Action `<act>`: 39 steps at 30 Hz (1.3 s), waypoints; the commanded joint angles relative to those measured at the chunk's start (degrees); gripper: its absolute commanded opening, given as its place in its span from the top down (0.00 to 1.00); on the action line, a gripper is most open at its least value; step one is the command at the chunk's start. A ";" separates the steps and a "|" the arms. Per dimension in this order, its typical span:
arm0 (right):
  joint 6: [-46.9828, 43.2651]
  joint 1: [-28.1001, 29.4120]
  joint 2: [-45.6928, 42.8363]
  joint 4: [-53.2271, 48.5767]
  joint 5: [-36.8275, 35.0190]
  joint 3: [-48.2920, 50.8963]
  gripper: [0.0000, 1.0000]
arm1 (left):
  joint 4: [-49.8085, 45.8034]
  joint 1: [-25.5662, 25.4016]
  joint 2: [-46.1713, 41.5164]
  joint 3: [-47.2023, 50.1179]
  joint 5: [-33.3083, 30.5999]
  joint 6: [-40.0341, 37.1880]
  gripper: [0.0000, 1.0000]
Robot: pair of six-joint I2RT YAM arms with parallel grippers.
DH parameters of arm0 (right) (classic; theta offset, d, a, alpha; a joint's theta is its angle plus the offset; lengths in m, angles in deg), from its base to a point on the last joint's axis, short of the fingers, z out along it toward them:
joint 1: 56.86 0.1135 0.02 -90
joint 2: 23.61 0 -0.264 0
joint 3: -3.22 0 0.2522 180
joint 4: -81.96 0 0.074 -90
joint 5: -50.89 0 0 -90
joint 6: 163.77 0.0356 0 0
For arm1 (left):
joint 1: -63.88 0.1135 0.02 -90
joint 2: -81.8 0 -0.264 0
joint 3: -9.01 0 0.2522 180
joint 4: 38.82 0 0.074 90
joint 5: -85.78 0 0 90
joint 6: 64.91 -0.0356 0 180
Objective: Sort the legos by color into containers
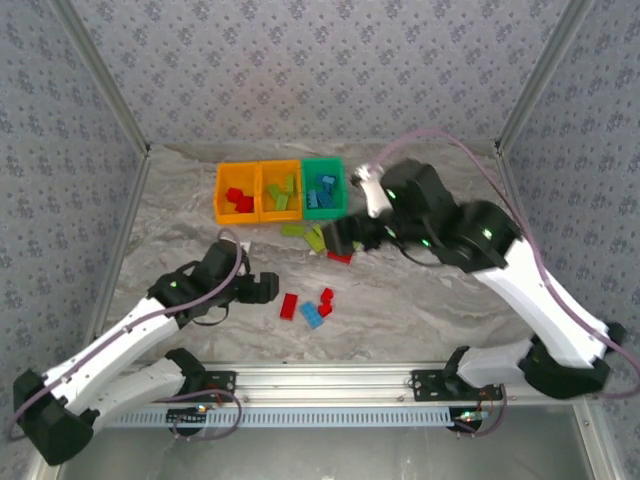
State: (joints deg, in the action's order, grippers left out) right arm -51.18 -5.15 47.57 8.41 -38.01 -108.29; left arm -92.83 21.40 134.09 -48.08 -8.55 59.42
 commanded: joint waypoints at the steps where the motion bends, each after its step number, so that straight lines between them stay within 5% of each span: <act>1: 8.52 0.91 -6.48 -5.56 1.44 13.07 0.08 | -5.69 -5.02 4.83 -1.36 -0.12 9.53 0.06; 8: 17.52 1.80 -17.62 -6.57 -1.51 26.73 0.06 | 7.39 -10.66 15.20 2.59 2.81 6.98 0.17; 18: 15.65 1.42 -12.73 -7.37 -3.84 22.61 0.04 | 12.30 -10.70 31.68 -1.21 2.05 0.35 0.41; 24: 14.51 1.43 -9.98 -5.91 -1.86 22.92 0.03 | 16.17 -10.43 34.44 -0.20 3.46 0.90 0.66; 28: 14.45 1.39 -9.26 -5.22 -0.27 23.67 0.03 | 15.70 -9.92 32.69 -0.67 3.27 1.12 0.72; 34: 15.83 1.41 -11.07 -4.98 -2.50 23.94 0.03 | 9.48 -3.78 22.79 -5.95 -0.24 -1.77 0.77; 39: 16.00 0.32 -12.85 -5.35 -3.84 23.84 0.03 | 9.24 9.46 23.00 -15.71 -1.52 -8.75 0.80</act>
State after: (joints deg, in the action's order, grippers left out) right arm -35.82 -4.10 36.16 3.67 -40.08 -84.29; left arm -83.33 24.96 156.58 -58.38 -8.40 56.01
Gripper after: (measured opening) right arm 0.971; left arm 0.318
